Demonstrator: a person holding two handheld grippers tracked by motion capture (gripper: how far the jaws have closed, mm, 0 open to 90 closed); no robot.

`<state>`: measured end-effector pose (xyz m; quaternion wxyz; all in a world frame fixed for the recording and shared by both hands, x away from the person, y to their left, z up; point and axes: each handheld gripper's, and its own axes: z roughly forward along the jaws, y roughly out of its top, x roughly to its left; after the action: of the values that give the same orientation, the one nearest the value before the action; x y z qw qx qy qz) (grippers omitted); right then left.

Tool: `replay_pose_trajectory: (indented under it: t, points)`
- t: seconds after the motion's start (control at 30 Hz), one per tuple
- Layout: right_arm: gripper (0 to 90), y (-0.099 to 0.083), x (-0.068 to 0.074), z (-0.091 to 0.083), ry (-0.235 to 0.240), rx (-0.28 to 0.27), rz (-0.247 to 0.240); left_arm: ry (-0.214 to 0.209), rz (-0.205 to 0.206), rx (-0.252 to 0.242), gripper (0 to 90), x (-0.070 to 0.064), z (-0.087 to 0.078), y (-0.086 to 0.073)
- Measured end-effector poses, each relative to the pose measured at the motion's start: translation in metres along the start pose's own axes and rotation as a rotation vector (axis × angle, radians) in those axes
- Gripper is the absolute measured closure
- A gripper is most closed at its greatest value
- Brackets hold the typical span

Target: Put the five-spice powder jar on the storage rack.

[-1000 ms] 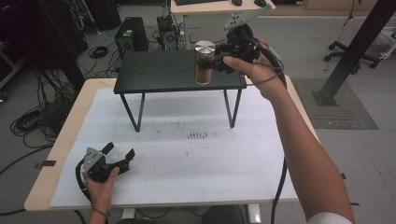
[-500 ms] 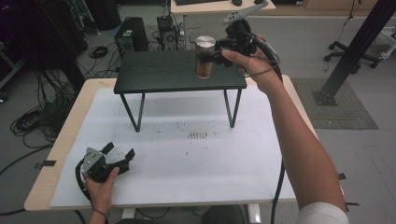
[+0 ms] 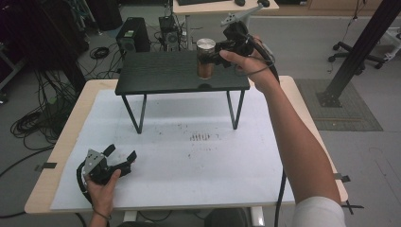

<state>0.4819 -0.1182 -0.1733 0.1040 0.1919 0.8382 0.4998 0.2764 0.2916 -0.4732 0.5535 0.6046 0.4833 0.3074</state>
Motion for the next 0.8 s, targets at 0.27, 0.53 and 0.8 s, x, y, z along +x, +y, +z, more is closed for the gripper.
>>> replay_pose_trajectory:
  t: [0.27, 0.53, 0.8]
  points:
    - [43.2, -0.002, -0.006, 0.008, -0.012, 0.013, 0.01, 0.001, -0.001, -0.001, 5.3, 0.0, 0.0, 0.0]
    - [43.2, -0.005, -0.01, 0.013, -0.031, 0.03, 0.014, 0.002, -0.002, -0.002, 5.3, 0.0, 0.0, 0.0]
    - [43.2, -0.009, -0.013, 0.018, -0.045, 0.043, 0.017, 0.003, -0.002, 0.0, 5.3, 0.0, 0.0, 0.0]
